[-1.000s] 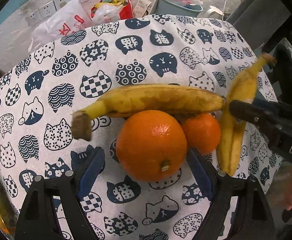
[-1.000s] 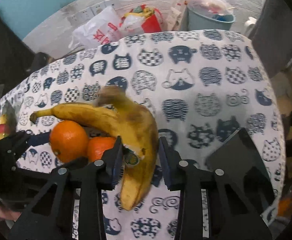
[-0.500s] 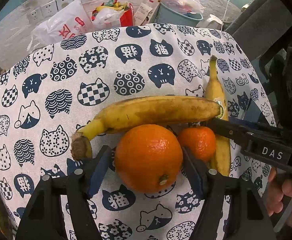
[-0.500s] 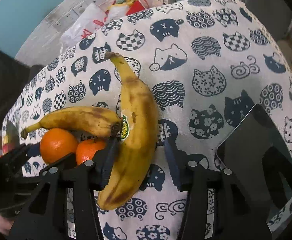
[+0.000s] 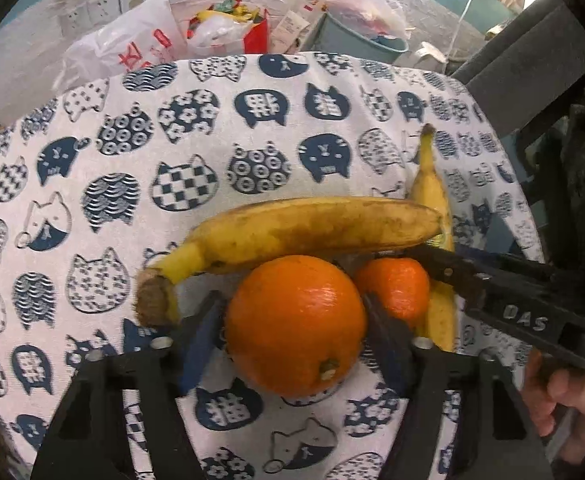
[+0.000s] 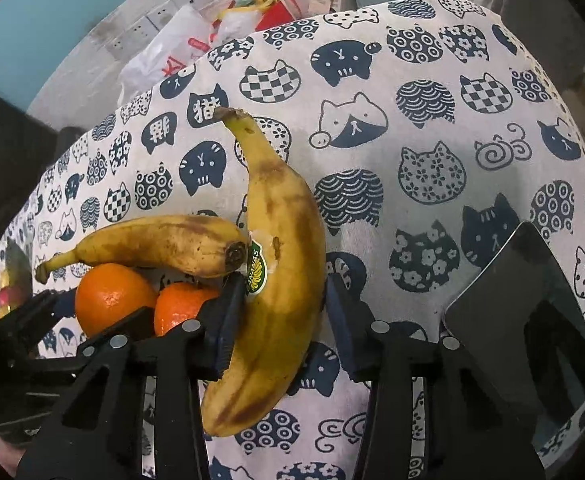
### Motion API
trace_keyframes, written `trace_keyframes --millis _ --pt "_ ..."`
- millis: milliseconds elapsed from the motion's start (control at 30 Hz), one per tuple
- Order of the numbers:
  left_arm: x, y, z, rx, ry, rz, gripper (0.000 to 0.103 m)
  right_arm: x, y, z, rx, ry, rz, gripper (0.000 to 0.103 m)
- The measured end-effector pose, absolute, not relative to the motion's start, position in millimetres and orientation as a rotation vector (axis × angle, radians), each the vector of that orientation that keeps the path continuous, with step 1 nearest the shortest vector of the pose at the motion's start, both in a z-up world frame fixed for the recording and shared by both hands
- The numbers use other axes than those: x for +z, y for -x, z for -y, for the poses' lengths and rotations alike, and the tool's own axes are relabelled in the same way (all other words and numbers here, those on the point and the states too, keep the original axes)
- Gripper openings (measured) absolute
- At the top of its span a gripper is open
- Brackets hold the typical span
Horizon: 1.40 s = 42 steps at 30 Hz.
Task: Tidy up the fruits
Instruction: 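Lift the orange toward the bowl with the left gripper while the right gripper lifts the banana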
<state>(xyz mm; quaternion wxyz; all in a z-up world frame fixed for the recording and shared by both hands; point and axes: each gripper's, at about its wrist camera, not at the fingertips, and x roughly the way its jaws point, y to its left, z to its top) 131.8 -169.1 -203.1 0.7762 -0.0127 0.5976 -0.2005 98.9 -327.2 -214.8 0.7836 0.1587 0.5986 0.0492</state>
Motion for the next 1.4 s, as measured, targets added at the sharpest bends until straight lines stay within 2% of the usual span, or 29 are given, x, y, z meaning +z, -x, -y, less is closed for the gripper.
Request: trace_keyframes --millis 300,667,1400 --pt "-195 -115 171 -0.431 -0.071 -1.279 0.064 -202 -88 321 0.105 -0.292 -1.254 0.035" --pt "-158 -90 151 -0.422 -0.084 -1.193 0.064 -154 -63 309 0.096 -0.185 -1.103 0.035" --pt "-91 -71 41 -0.242 0.038 -1.070 0.064 -75 -47 240 0.242 -0.118 -0.953 0.035"
